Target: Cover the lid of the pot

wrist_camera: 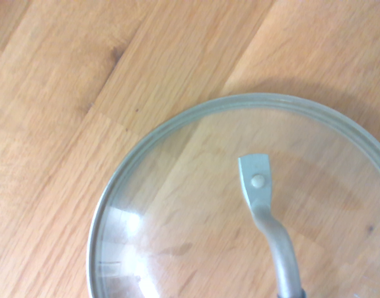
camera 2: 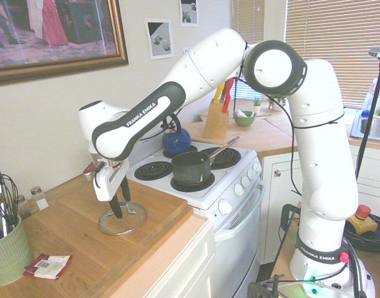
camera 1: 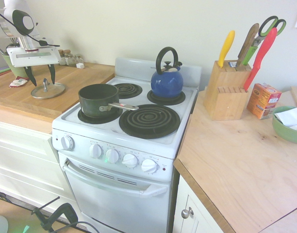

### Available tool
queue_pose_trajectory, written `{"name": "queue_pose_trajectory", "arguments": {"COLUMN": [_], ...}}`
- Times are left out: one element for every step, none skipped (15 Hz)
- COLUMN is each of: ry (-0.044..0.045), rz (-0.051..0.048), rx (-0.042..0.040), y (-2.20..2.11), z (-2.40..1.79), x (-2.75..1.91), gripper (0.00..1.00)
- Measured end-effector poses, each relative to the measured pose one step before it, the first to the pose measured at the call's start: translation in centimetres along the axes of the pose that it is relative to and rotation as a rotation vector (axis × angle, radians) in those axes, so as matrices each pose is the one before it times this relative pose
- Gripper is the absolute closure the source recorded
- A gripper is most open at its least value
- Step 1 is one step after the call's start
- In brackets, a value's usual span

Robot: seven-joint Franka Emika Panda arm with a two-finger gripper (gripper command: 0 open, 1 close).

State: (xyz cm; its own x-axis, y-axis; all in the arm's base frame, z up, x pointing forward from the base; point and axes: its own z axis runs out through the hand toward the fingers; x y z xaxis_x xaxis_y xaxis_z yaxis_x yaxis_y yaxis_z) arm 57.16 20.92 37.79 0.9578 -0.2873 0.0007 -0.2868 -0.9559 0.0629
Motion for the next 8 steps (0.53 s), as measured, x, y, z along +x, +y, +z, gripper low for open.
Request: {"name": "queue_pose_trajectory", "arguments": {"ry": [-0.00009, 0.00110, 0.00225, 0.00093, 0.00244, 0.00476, 0.00235, 0.00158], "rz": [-0.00019, -0.00125, -0.00348, -0.00520, -0.00372, -0.00205, 0.00126, 0.00496], "rx": [0.00053, 0.00145, 0.00207, 0.00148, 0.00285, 0.00447, 0.00127, -0.00020], "y": [-0.034, -0.091, -0.203, -0.301, -0.315, -0.250, -0.062, 0.133], "z": [0.126, 0.081, 0.096, 0.145, 0.108, 0.070, 0.018, -0.036], "x": [0.031, -0.004, -0.060, -0.127, -0.113, -0.049, 0.017, 0.144], "gripper": [1.00, 1.00, 1.00, 1.00, 1.00, 1.00, 1.00, 1.00]}}
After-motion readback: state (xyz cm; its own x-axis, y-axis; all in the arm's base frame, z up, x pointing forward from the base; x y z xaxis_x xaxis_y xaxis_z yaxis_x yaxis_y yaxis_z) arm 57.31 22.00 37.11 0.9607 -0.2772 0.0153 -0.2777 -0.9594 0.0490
